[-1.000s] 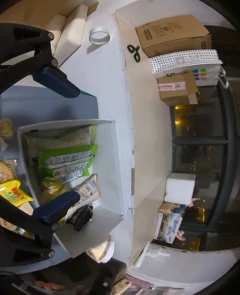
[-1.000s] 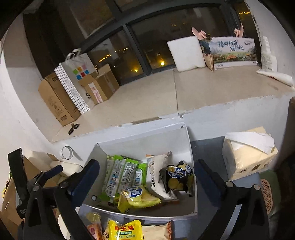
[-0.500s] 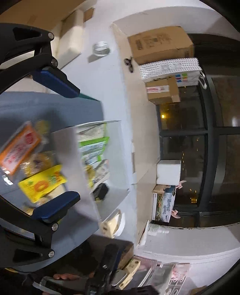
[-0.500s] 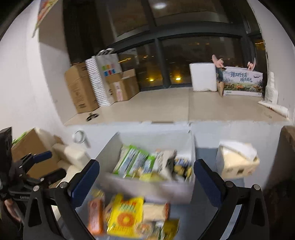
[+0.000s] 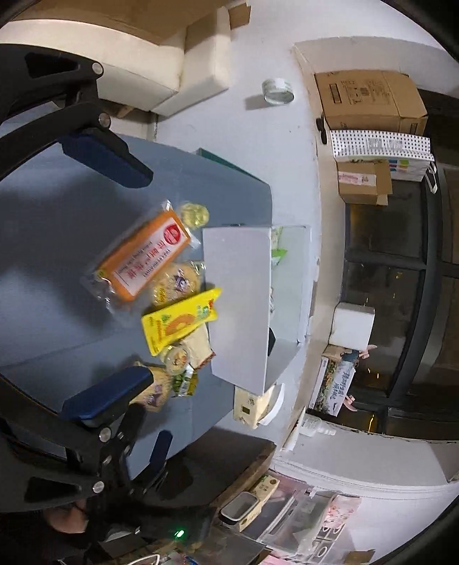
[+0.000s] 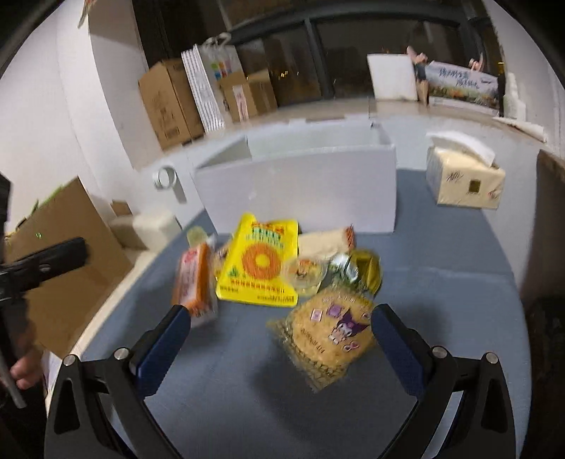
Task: Organize snacks
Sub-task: 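Withdraw both tools from the box back over the remaining snacks, then grasp a clear jelly cup with the right gripper while the left gripper grasps another jelly cup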
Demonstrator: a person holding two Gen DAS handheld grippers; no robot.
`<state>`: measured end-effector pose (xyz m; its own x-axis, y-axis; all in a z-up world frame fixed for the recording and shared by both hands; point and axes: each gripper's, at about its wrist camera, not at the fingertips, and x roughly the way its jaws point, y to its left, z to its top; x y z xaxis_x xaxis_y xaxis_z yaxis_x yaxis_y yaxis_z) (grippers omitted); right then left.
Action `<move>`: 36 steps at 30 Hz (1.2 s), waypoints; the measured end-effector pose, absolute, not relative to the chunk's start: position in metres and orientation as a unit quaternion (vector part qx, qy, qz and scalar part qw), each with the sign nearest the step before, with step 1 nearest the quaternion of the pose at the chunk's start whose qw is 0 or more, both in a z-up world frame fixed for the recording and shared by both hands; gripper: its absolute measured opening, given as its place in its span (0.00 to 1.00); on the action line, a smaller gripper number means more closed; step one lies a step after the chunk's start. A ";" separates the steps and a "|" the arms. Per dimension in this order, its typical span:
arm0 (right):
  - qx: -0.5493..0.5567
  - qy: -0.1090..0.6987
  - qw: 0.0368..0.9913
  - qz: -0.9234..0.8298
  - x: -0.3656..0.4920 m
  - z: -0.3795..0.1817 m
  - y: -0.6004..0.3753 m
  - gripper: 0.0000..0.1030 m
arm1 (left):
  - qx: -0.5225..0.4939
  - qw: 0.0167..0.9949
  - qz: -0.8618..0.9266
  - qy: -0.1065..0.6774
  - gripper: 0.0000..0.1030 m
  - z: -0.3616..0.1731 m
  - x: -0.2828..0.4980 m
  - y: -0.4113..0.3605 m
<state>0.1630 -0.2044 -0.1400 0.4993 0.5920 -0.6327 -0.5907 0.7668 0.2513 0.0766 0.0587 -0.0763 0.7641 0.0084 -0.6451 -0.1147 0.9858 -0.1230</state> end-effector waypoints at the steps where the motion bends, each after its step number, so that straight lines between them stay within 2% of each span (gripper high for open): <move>1: 0.005 0.379 0.857 0.349 0.168 -0.145 -0.200 1.00 | -0.076 0.936 0.037 0.343 1.00 -0.076 0.075 0.059; 19: -0.046 0.451 0.830 0.326 0.247 -0.192 -0.149 1.00 | -0.087 0.927 0.067 0.358 1.00 -0.083 0.068 0.068; 20: -0.042 0.451 0.829 0.327 0.248 -0.193 -0.150 0.97 | -0.088 0.926 0.067 0.360 1.00 -0.085 0.069 0.068; 22: -0.045 0.455 0.830 0.319 0.249 -0.194 -0.152 0.75 | -0.088 0.925 0.069 0.363 1.00 -0.087 0.069 0.068; 23: -0.049 0.451 0.834 0.313 0.249 -0.193 -0.153 0.56 | -0.089 0.924 0.068 0.365 1.00 -0.089 0.070 0.067; 24: -0.049 0.452 0.835 0.309 0.249 -0.193 -0.155 0.44 | -0.090 0.924 0.068 0.366 1.00 -0.090 0.071 0.067; 29: -0.045 0.434 0.842 0.316 0.244 -0.187 -0.162 0.44 | -0.086 0.922 0.071 0.370 1.00 -0.095 0.074 0.066; 36: -0.018 0.381 0.863 0.332 0.207 -0.145 -0.192 0.44 | -0.074 0.919 0.072 0.379 1.00 -0.105 0.093 0.069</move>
<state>0.2068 -0.1918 -0.1446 0.4894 0.5594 -0.6690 -0.5868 0.7788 0.2220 0.0934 0.0695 -0.1048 0.7020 0.0761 -0.7081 -0.1888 0.9786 -0.0820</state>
